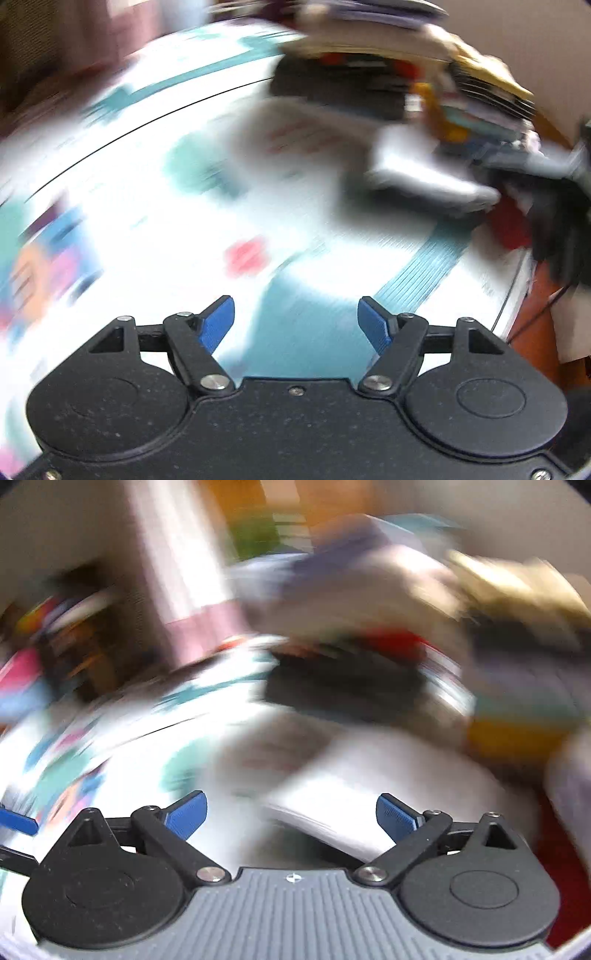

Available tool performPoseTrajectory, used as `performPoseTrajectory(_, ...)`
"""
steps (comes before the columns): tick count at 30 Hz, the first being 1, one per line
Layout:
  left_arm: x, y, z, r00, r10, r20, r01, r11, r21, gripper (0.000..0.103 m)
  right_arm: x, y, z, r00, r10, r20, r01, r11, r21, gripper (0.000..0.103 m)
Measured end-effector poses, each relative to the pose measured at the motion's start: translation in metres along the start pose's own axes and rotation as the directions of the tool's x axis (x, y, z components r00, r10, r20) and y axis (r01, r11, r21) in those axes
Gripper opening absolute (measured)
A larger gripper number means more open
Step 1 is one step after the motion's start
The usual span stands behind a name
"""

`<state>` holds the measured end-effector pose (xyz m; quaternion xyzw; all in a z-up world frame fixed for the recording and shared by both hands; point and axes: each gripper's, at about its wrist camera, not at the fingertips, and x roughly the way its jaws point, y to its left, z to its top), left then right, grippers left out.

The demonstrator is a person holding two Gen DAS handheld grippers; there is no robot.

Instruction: Fold clothes

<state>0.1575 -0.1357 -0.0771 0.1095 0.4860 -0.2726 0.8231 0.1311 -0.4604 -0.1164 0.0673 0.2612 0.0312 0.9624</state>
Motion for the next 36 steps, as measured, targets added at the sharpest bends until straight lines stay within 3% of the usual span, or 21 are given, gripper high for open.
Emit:
performPoseTrajectory(2,-0.051,0.026,-0.022,0.997,0.07,-0.014,-0.071,0.995,-0.065,0.075,-0.032,0.038,0.047,0.991,0.05,0.122,-0.024,0.977,-0.211,0.102)
performPoseTrajectory(6,-0.159,0.057,-0.059,0.981,0.182,0.073,-0.162,0.96,-0.228,0.089,-0.1,0.086,0.143,0.958,0.152,0.245,-0.05,0.924,-0.378,0.103)
performPoseTrajectory(8,-0.197,0.063,-0.075,0.964,0.227,0.136,-0.176,0.933,-0.314,0.103,-0.12,0.104,0.193,0.951,0.262,0.162,-0.176,0.894,-0.411,0.103)
performPoseTrajectory(11,-0.238,0.067,-0.088,0.937,0.275,0.215,-0.162,0.889,-0.428,0.103,-0.142,0.135,0.247,0.949,0.313,0.043,-0.278,0.892,-0.356,0.103)
performPoseTrajectory(12,-0.248,0.064,-0.093,0.923,0.301,0.239,-0.167,0.874,-0.456,0.103,-0.145,0.146,0.247,0.947,0.321,0.005,-0.304,0.902,-0.307,0.103)
performPoseTrajectory(14,-0.252,0.062,-0.097,0.921,0.319,0.223,-0.178,0.855,-0.487,0.103,-0.147,0.168,0.233,0.939,0.337,-0.071,-0.344,0.922,-0.178,0.103)
performPoseTrajectory(16,-0.248,0.062,-0.1,0.943,0.289,0.164,-0.163,0.832,-0.53,0.103,-0.148,0.189,0.22,0.922,0.36,-0.144,-0.369,0.928,-0.043,0.103)
performPoseTrajectory(18,-0.242,0.059,-0.103,0.957,0.257,0.136,-0.146,0.828,-0.541,0.103,-0.15,0.211,0.206,0.896,0.39,-0.212,-0.379,0.921,0.093,0.103)
performPoseTrajectory(21,-0.227,0.053,-0.105,0.957,0.282,0.074,-0.212,0.845,-0.491,0.103,-0.148,0.238,0.126,0.88,0.326,-0.345,-0.266,0.941,0.211,0.103)
performPoseTrajectory(22,-0.224,0.05,-0.107,0.954,0.294,0.06,-0.232,0.848,-0.476,0.103,-0.143,0.248,0.106,0.853,0.289,-0.435,-0.214,0.953,0.213,0.103)
performPoseTrajectory(23,-0.22,0.047,-0.108,0.951,0.307,0.047,-0.252,0.851,-0.46,0.103,-0.141,0.253,0.095,0.846,0.258,-0.467,-0.186,0.963,0.196,0.103)
performPoseTrajectory(26,-0.211,0.039,-0.114,0.938,0.345,0.009,-0.311,0.857,-0.411,0.103,-0.138,0.26,0.073,0.868,0.175,-0.465,-0.13,0.983,0.129,0.103)
performPoseTrajectory(30,-0.213,0.037,-0.126,0.942,0.334,0.01,-0.295,0.844,-0.449,0.103,-0.14,0.261,0.056,0.88,0.108,-0.463,-0.074,0.993,0.091,0.103)
performPoseTrajectory(36,-0.21,0.026,-0.125,0.926,0.378,0.015,-0.335,0.839,-0.43,0.103,-0.154,0.274,0.035,0.897,0.048,-0.44,-0.059,0.998,-0.012,0.103)
